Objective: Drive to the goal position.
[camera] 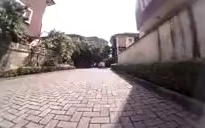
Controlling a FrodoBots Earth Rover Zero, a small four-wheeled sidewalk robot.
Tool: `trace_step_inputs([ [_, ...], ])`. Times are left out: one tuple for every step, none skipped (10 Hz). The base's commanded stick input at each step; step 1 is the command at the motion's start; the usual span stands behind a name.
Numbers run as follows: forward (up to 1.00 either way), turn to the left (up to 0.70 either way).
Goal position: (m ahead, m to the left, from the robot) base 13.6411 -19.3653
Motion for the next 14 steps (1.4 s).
trace_step_inputs([
  [0.69,0.34],
  [0.69,0.34],
  [0.69,0.34],
  [0.69,0.34],
  [0.69,0.34],
  [0.69,0.29],
  [0.69,0.07],
  [0.69,0.03],
  [0.69,0.03],
  [0.69,0.03],
  [0.69,0.03],
  [0.69,0.01],
  [0.69,-0.09],
  [0.69,-0.33],
])
